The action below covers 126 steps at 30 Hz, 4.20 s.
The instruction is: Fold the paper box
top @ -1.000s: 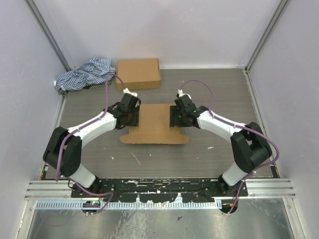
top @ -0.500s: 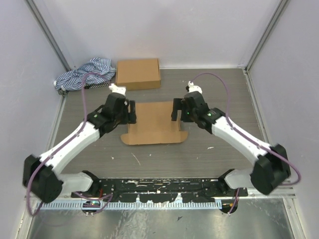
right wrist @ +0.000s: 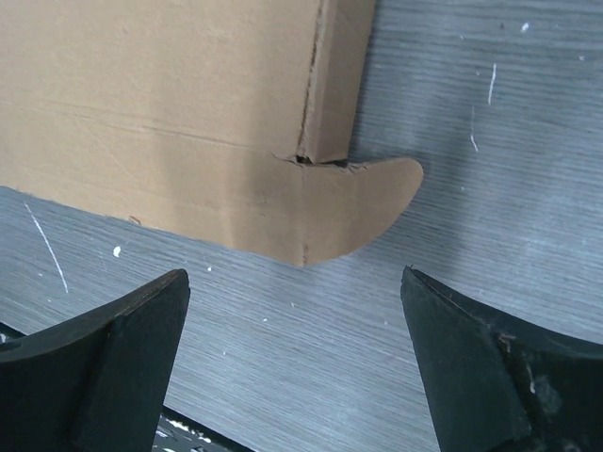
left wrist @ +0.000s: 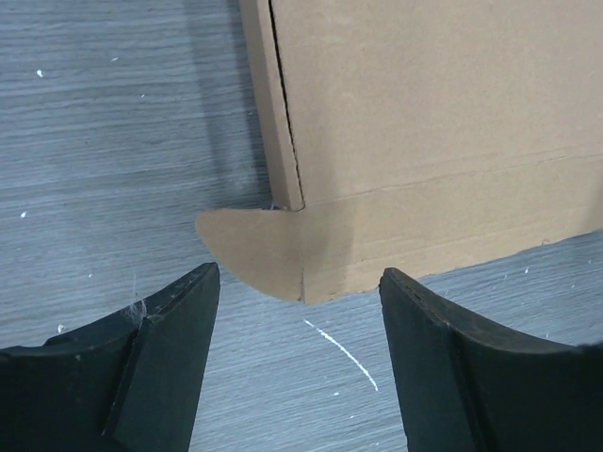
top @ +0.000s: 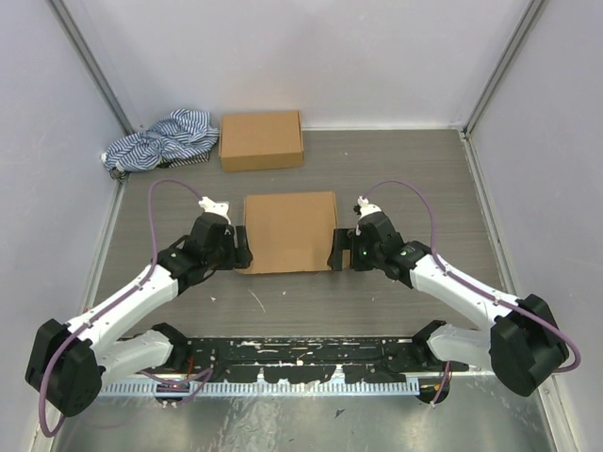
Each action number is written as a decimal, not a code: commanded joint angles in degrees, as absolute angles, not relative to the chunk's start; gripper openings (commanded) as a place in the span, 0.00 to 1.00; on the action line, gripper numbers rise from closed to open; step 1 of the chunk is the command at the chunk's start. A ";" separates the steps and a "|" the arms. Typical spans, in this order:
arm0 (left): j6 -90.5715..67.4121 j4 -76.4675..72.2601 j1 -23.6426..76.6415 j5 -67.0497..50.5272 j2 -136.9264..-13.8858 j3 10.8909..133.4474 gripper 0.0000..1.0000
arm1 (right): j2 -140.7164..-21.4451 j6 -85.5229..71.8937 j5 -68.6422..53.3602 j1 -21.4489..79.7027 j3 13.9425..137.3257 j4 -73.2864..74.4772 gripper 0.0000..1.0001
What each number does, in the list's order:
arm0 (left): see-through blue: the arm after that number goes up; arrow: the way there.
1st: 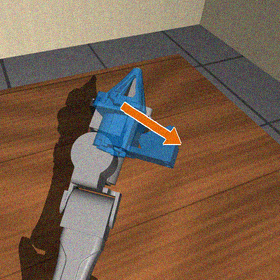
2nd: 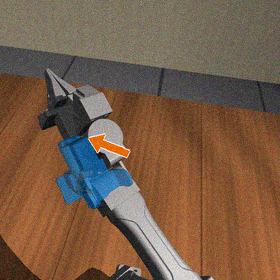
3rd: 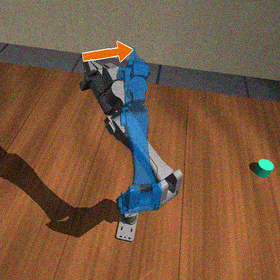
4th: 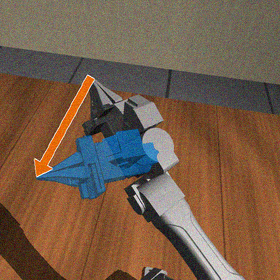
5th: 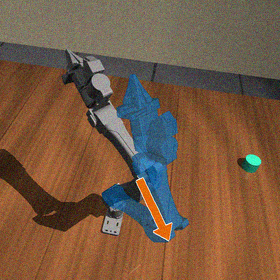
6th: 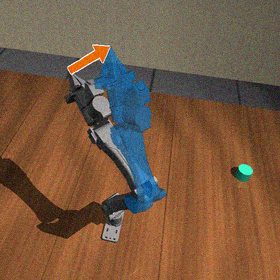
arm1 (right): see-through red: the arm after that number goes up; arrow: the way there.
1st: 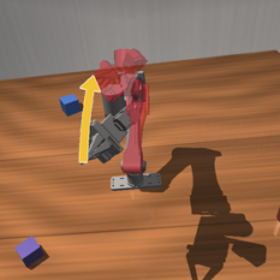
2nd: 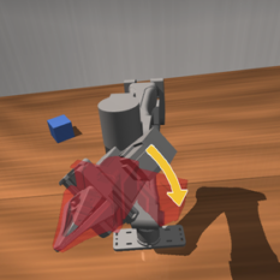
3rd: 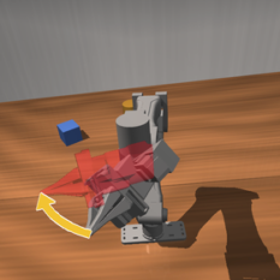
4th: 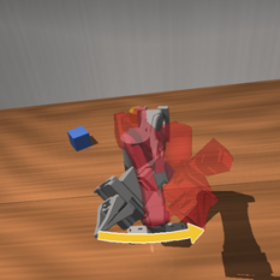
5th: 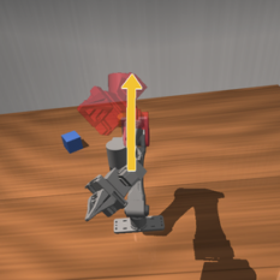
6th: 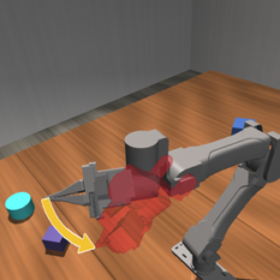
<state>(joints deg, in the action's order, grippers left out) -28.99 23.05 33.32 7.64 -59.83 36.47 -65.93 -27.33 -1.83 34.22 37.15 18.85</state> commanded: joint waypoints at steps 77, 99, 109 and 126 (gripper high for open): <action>-26.93 25.43 38.06 0.48 -69.88 41.05 0.67 | -77.31 -27.20 14.27 50.45 48.65 20.98 0.90; -28.61 16.75 38.53 13.78 -74.40 38.06 0.56 | -84.15 -27.90 19.14 50.41 48.24 19.23 0.58; -29.56 26.67 39.07 14.92 -63.14 40.34 0.56 | -72.45 -23.12 15.63 50.64 58.26 28.63 0.83; -31.77 14.89 40.65 4.36 -70.80 32.57 0.00 | -129.70 -11.73 -5.04 35.37 119.50 26.51 0.02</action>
